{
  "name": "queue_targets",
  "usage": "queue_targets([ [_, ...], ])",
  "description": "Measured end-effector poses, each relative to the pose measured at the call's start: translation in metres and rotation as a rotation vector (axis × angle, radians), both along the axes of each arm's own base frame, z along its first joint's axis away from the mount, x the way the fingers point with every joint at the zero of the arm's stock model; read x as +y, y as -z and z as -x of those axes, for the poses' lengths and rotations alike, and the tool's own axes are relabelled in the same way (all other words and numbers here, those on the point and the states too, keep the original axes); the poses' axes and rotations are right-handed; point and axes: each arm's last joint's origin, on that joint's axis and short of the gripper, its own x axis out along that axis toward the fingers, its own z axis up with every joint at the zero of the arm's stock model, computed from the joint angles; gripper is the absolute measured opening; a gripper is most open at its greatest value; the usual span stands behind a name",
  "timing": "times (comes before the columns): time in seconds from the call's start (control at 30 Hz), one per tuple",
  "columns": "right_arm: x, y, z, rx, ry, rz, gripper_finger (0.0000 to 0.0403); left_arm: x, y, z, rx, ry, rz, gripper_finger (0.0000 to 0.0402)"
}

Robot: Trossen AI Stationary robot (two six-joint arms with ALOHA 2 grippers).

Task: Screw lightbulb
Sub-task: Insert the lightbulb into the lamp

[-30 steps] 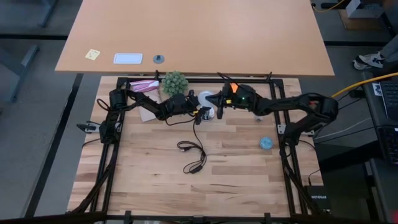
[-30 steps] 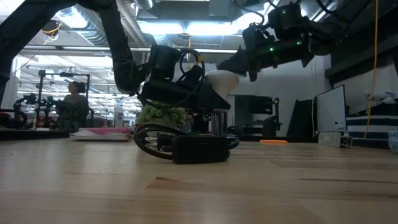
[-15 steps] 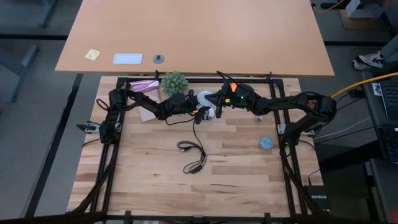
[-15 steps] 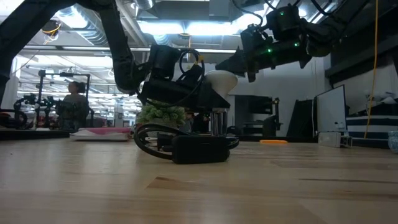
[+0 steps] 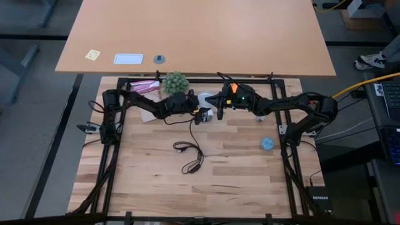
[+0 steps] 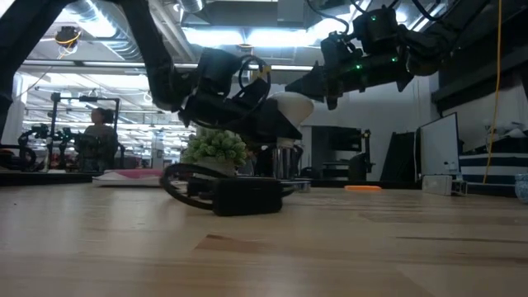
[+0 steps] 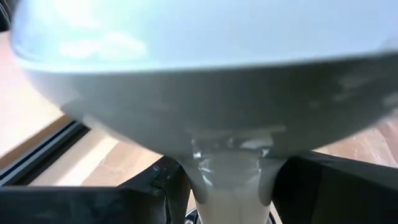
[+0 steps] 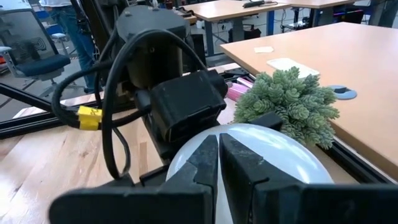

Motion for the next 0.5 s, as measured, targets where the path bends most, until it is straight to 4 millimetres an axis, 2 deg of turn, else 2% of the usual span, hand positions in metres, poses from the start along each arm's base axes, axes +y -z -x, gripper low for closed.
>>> queue_targets([
  [0.2,0.0000,0.0002,0.0000,0.000,0.000,-0.001,0.0024,-0.0009,-0.0065,0.0025,0.015,-0.002,0.011,0.0162],
  [0.5,0.0003,-0.0011,-0.0002,-0.018,-0.009,0.005,0.0024,-0.0071,-0.0048,0.0013,0.063,0.013,0.004,0.0162],
])
